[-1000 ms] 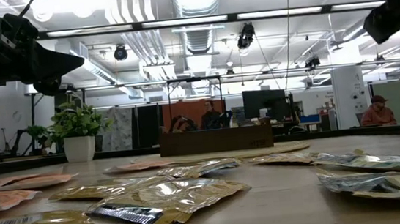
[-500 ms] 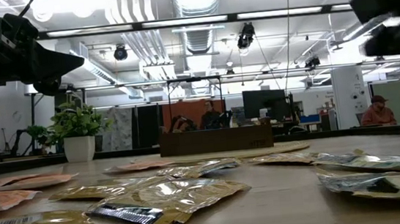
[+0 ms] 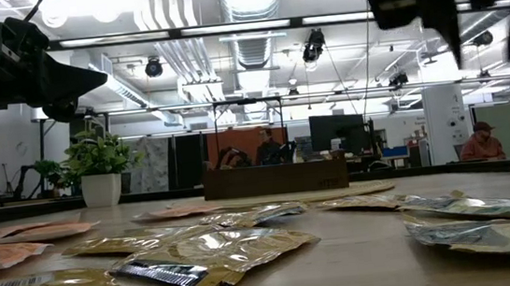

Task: Pick & Place Tea
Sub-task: Put the yellow tea bag into the right section of the wooden organizer

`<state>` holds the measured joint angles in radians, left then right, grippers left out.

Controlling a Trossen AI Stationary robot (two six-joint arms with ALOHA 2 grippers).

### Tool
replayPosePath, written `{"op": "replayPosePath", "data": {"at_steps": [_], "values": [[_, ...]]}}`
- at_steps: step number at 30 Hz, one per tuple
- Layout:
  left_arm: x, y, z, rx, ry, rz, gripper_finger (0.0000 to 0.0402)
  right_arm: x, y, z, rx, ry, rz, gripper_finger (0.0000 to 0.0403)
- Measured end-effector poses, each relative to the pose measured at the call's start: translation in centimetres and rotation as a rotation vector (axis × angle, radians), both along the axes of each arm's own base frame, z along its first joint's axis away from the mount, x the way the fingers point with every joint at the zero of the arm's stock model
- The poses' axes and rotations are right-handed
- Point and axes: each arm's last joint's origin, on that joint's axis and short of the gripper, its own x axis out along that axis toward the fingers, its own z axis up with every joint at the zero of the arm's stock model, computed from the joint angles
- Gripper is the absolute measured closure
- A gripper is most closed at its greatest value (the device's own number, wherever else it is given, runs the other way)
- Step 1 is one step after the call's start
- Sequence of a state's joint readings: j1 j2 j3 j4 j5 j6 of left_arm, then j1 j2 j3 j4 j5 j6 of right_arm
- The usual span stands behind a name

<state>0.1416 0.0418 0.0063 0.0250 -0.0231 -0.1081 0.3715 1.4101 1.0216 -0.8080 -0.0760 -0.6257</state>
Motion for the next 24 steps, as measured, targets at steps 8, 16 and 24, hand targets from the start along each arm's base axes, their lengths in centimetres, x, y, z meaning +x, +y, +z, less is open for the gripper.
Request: {"op": "replayPosePath", "data": {"at_steps": [8, 16, 24], "values": [[0.0, 0.0, 0.0, 0.000, 0.000, 0.000, 0.0401, 1.6, -2.4, 0.0, -0.190, -0.119, 0.443, 0.0264], [0.0, 0.0, 0.0, 0.000, 0.000, 0.000, 0.0401, 0.5, -2.9, -1.7, -0.254, -0.053, 0.515, 0.0264], [0.0, 0.0, 0.0, 0.000, 0.000, 0.000, 0.0401, -1.7, -1.3, -1.6, -0.246, -0.057, 0.564, 0.0264]]}}
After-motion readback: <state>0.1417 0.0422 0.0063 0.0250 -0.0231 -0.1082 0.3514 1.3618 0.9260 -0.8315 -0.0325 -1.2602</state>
